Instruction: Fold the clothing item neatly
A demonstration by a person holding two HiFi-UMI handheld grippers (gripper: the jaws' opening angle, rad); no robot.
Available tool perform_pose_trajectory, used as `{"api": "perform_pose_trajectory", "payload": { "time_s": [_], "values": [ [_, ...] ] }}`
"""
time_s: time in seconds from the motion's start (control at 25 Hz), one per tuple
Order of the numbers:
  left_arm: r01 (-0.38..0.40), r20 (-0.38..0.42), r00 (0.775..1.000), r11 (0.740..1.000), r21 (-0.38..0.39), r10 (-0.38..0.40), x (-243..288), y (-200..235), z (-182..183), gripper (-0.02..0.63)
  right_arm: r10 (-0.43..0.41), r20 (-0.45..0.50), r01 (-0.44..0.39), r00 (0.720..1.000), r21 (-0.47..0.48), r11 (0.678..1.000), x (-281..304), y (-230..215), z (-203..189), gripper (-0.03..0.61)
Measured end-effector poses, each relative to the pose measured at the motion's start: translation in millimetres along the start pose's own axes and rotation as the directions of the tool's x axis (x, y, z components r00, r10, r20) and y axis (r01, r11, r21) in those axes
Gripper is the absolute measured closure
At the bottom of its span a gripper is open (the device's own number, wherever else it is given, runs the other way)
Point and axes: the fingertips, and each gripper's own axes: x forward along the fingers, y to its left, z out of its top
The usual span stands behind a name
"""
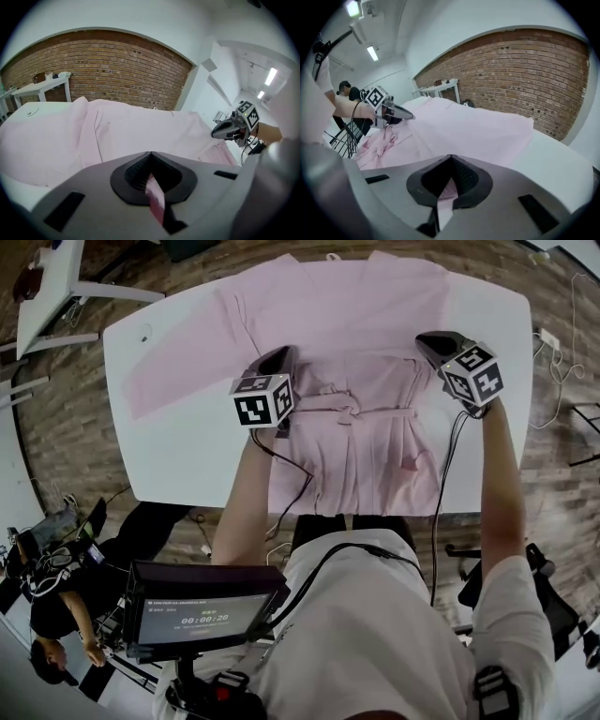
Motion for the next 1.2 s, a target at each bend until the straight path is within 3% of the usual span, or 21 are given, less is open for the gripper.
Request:
{"api": "perform_pose_trajectory", "payload": {
  "time_s": [0.12,0.24,0.4,0.56,0.76,0.92,1.2],
  "values": [
    [0.016,-0.018,1.0,1.0,0.019,-0.016,2,-3,-1,0.612,-0.051,-0.048,0.051,0.998,-0.003,0.999,-3,-8,-20,0.574],
    [0.025,-0.043,0.999,0.998,0.062,-0.023,4,-9,-5,0.612,-0.105,-0.037,0.106,0.994,0.034,0.994,-16,-17,-29,0.574],
    [0.0,-0.014,1.0,0.997,0.079,0.001,-2,-10,-1,0.612,-0.118,-0.003,0.118,0.993,0.113,0.987,-24,-22,-39,0.575],
    [0.019,0.011,1.0,0.996,0.09,-0.02,-4,-18,0,0.612,-0.159,-0.043,0.163,0.986,0.108,0.981,-35,-28,-55,0.575],
    [0.079,0.059,0.995,0.994,0.077,-0.084,-4,-31,1,0.612,-0.195,-0.016,0.195,0.981,0.128,0.972,-39,-30,-57,0.574],
    [0.036,0.075,0.996,0.994,0.103,-0.044,-6,-25,8,0.612,-0.191,0.006,0.188,0.982,0.129,0.974,-37,-21,-44,0.574],
    [0.024,-0.06,0.998,0.99,0.138,-0.016,6,-19,-11,0.612,-0.191,-0.005,0.189,0.982,0.157,0.969,-36,-24,-50,0.574]
  ]
}}
